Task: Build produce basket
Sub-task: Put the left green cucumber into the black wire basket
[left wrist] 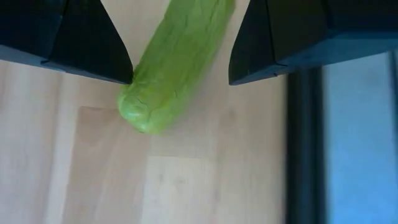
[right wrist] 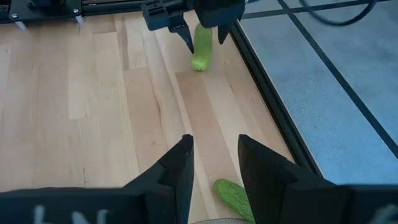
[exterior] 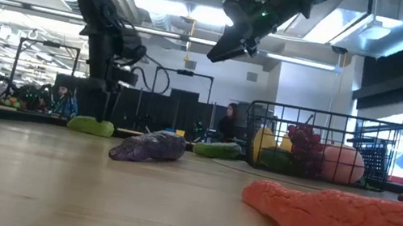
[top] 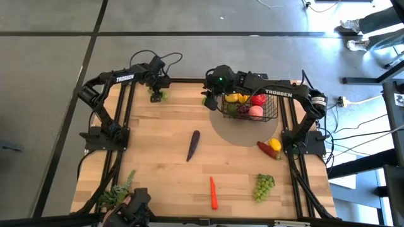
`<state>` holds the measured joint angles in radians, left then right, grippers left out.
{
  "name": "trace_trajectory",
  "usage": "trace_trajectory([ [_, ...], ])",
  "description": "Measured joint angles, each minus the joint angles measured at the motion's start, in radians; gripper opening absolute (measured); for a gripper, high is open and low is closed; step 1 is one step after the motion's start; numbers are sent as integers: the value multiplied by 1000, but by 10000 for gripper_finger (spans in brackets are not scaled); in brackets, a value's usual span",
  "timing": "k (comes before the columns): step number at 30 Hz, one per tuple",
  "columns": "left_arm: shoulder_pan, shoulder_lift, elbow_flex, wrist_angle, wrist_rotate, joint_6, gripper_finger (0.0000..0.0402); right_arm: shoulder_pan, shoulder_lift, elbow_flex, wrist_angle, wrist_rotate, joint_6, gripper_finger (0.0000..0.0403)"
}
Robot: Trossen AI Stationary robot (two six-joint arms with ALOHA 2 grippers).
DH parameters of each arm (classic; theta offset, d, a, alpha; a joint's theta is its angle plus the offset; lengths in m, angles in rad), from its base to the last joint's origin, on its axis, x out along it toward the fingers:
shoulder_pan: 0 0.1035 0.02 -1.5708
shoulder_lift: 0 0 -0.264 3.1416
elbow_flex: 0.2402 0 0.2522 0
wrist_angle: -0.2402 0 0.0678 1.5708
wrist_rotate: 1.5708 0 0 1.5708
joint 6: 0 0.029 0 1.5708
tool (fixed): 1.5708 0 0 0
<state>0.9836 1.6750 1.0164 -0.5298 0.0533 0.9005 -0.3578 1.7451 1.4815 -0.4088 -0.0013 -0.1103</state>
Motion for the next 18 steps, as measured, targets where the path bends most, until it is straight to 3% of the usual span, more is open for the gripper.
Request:
trace_trajectory([
  [8,-35,67,2,5,-97,-3,258,0,0,0,0,0,0,119],
  [18,-44,67,2,9,-103,-9,258,0,0,0,0,0,0,119],
])
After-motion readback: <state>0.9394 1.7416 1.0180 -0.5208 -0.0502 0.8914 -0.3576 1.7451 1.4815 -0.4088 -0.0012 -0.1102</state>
